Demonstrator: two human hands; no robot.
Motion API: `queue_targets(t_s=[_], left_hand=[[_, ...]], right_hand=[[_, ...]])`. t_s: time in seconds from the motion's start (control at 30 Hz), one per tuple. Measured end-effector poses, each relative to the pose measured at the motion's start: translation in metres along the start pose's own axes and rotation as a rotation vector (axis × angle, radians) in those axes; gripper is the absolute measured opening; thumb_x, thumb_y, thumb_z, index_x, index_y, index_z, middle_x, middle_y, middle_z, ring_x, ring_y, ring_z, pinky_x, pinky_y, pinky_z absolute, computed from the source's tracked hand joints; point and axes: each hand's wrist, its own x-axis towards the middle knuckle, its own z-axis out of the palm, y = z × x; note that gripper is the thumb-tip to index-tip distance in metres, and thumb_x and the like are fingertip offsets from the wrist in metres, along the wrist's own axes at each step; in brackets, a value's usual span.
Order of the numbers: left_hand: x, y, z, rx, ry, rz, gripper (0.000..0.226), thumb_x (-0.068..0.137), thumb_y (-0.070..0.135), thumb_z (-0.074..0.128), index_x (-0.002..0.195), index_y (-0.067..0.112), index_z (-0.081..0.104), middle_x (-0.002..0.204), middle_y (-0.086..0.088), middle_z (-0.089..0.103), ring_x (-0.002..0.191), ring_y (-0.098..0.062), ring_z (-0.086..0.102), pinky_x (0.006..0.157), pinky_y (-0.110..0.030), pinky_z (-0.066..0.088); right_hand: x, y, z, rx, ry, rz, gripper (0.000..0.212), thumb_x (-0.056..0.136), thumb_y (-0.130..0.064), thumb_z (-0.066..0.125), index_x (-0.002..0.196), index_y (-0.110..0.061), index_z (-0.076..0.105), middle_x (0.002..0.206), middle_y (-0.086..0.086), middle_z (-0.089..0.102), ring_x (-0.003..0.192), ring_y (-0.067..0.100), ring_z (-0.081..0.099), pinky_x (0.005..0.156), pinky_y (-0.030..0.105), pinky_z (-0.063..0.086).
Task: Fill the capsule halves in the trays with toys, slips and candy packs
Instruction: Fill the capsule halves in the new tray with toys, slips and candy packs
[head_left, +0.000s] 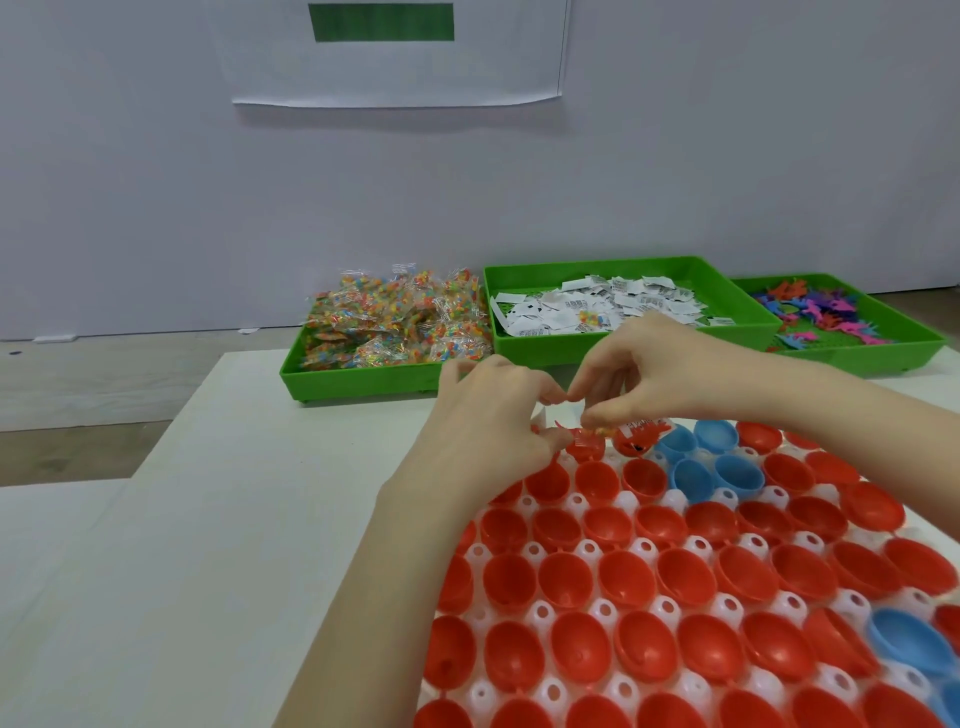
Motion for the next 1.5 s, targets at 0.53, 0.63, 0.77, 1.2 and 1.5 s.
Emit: queue_targets(t_s=[0.53,0.63,0.77,1.2,1.5], left_hand=[[-0.001,0.004,0.008,-0.025,-0.033,0.074,0.021,0.089,0.025,0.053,0.100,0.030,0.070,0.118,0.017,0.061,0.127,-0.006,0.032,0.092,-0.029,0.007],[-0.001,0.002,0.007,-0.033,-0.031,0.074,0.020,0.087,0.022,0.054,0.094,0.028,0.071,0.113,0.014,0.065,0.125,-0.006,0.034,0.089,-0.027,0.007],[-0.002,0.002,0.005,-0.061,-0.024,0.059,0.021,0.086,0.022,0.055,0.098,0.031,0.070,0.109,0.012,0.066,0.121,-0.006,0.036,0.089,-0.026,0.008],[-0.003,0.004,0.000,-0.119,-0.060,0.028,0.029,0.087,0.016,0.051,0.105,0.033,0.067,0.108,0.012,0.064,0.116,-0.008,0.041,0.084,-0.023,0.011],[-0.003,0.005,-0.001,-0.122,-0.075,0.019,0.032,0.087,0.014,0.050,0.105,0.034,0.067,0.109,0.013,0.063,0.115,-0.011,0.043,0.078,-0.023,0.010]], right_hand=[[0.021,0.009,-0.005,-0.253,-0.011,0.060,0.015,0.084,-0.012,0.063,0.094,-0.012,0.073,0.084,-0.002,0.071,0.069,0.004,0.058,0.069,0.014,0.048],[0.030,0.010,0.000,-0.527,-0.133,0.049,0.017,0.085,-0.016,0.062,0.070,-0.013,0.069,0.064,-0.001,0.061,0.057,0.010,0.048,0.057,0.020,0.044],[0.038,0.012,0.007,-0.689,-0.225,0.056,0.038,0.085,-0.023,0.063,0.050,-0.013,0.049,0.047,-0.004,0.031,0.045,0.013,0.027,0.042,0.019,0.021],[0.043,0.005,0.015,-0.803,-0.233,0.079,0.051,0.074,-0.014,0.071,0.050,-0.015,0.025,0.052,0.000,0.028,0.048,0.014,0.022,0.045,0.024,0.021],[0.046,0.007,0.016,-0.797,-0.223,0.068,0.040,0.075,-0.006,0.068,0.051,-0.012,0.037,0.054,-0.001,0.036,0.048,0.012,0.030,0.044,0.023,0.025]])
